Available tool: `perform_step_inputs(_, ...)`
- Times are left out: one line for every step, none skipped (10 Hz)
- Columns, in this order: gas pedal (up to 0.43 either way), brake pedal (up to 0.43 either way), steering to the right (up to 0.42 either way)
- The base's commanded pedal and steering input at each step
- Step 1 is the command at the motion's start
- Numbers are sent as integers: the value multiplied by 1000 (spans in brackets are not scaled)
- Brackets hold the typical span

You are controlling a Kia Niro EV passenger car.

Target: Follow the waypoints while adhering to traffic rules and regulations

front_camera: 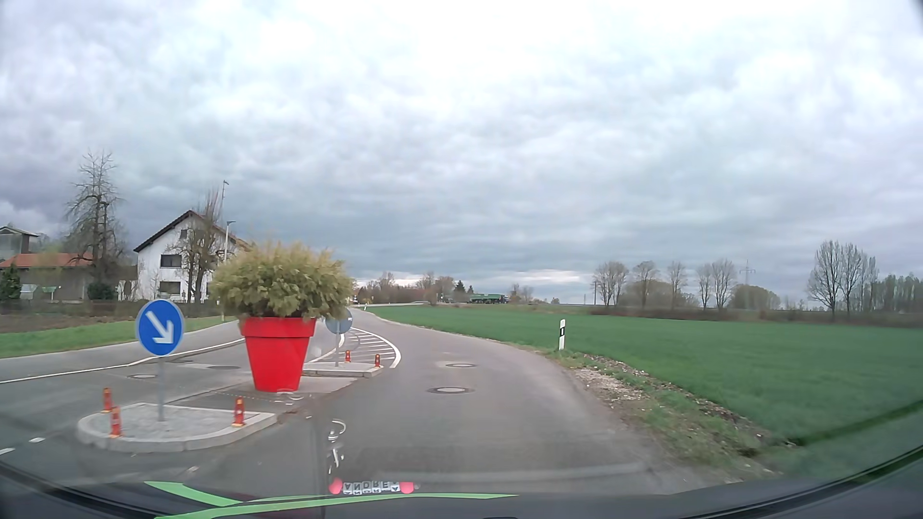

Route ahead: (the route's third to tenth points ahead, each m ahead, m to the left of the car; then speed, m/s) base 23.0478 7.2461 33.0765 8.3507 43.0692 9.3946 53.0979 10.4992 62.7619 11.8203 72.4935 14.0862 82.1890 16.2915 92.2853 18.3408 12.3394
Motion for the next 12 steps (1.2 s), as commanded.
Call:
perform_step_inputs(79, 0, 36)
perform_step_inputs(79, 0, 28)
perform_step_inputs(79, 0, 18)
perform_step_inputs(79, 0, 1)
perform_step_inputs(79, 0, -22)
perform_step_inputs(79, 0, -40)
perform_step_inputs(79, 0, -54)
perform_step_inputs(87, 0, -64)
perform_step_inputs(87, 0, -71)
perform_step_inputs(87, 0, -72)
perform_step_inputs(98, 0, -77)
perform_step_inputs(98, 0, -83)
